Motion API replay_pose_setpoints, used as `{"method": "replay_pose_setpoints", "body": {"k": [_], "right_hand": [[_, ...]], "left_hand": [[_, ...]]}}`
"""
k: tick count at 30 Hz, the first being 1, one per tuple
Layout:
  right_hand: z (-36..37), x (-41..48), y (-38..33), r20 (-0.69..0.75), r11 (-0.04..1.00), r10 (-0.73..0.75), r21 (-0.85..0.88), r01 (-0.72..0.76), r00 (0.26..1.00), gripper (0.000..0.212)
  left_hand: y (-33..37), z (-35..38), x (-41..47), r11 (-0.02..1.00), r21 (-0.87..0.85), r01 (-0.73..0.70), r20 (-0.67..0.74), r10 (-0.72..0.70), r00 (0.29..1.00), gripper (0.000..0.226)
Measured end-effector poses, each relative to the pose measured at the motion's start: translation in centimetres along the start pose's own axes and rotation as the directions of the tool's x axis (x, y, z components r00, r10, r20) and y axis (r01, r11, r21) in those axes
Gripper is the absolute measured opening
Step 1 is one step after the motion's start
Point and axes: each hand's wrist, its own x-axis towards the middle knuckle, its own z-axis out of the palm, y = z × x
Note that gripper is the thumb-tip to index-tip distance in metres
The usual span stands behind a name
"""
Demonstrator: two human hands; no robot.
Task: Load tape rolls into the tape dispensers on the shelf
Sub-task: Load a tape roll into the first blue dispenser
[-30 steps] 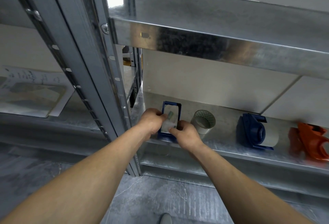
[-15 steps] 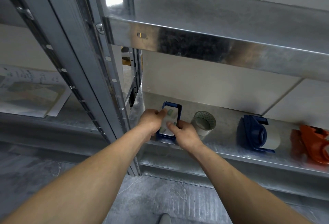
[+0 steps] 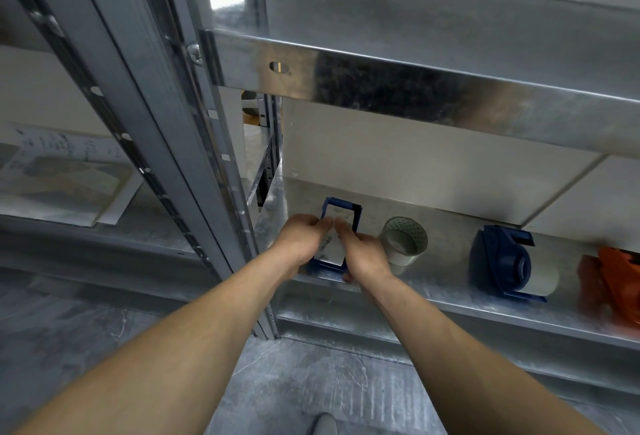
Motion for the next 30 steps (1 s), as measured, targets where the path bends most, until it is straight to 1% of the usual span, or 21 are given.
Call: {"method": "replay_pose_setpoints", "body": {"k": [2,4,5,7,9,11,13,15,16,19,22,24,27,30], "right_hand": [[0.1,0.1,-0.2,-0.008,0.999,0.028,0.015,-0.028,1.000,0.062],[0.1,0.2,-0.3,-0.001,0.996,0.074,0.058,-0.074,0.997,0.059],[0.2,0.3,-0.2,0.019,0.988,0.108,0.108,-0.109,0.994,0.060],[0.2,0.2,-0.3,0.061,0.963,0.163,0.210,-0.172,0.985,0.068],[0.1,0.1,-0.4,0.072,0.944,0.176,0.271,-0.189,0.982,0.073],[0.0,0.1,-0.5,0.072,0.922,0.173,0.340,-0.187,0.982,0.064],[-0.1,-0.1,-0.6,0.087,0.877,0.184,0.435,-0.203,0.979,0.054],[-0.2,0.0,-0.3,0.106,0.833,0.202,0.504,-0.228,0.974,0.058],[-0.3,-0.2,-0.3,0.115,0.812,0.205,0.534,-0.234,0.972,0.055],[-0.7,-0.8,-0.6,0.134,0.748,0.201,0.618,-0.240,0.970,0.033],[-1.0,-1.7,-1.5,0.142,0.703,0.177,0.674,-0.226,0.974,0.023],[-1.3,-2.1,-1.9,0.141,0.645,0.146,0.737,-0.202,0.979,0.020],[-2.3,-2.3,-2.1,0.157,0.521,0.052,0.838,-0.161,0.986,0.024],[-3.6,-2.6,-2.1,0.217,0.468,-0.082,0.870,-0.155,0.973,0.032]], "left_hand": [[-0.1,0.0,0.2,1.000,0.024,-0.010,-0.003,0.010,1.000,0.040],[-0.1,0.0,0.3,0.999,0.030,-0.024,-0.017,0.024,1.000,0.048],[-0.1,0.0,0.4,0.999,0.035,-0.033,-0.022,0.034,0.999,0.051],[-0.1,0.1,0.4,0.998,0.046,-0.049,-0.033,0.051,0.998,0.052],[-0.1,0.3,0.4,0.998,0.032,-0.057,-0.046,0.058,0.997,0.050],[-0.3,0.5,0.4,0.999,-0.029,-0.045,-0.066,0.043,0.997,0.049],[-0.5,0.6,0.5,0.994,-0.106,-0.023,-0.078,0.015,0.997,0.049],[-0.6,0.5,0.7,0.981,-0.195,-0.001,-0.095,-0.018,0.995,0.048],[-0.7,0.4,0.8,0.970,-0.244,0.009,-0.102,-0.035,0.994,0.046],[-0.5,0.2,0.9,0.919,-0.395,0.013,-0.103,-0.059,0.993,0.040],[0.1,-0.1,0.5,0.870,-0.493,0.018,-0.084,-0.068,0.994,0.041],[0.5,-0.2,0.3,0.834,-0.552,0.025,-0.066,-0.073,0.995,0.042],[1.0,-0.4,0.3,0.776,-0.630,0.020,-0.066,-0.079,0.995,0.039],[1.4,-0.7,0.3,0.718,-0.696,-0.007,-0.038,-0.027,0.999,0.031]]}}
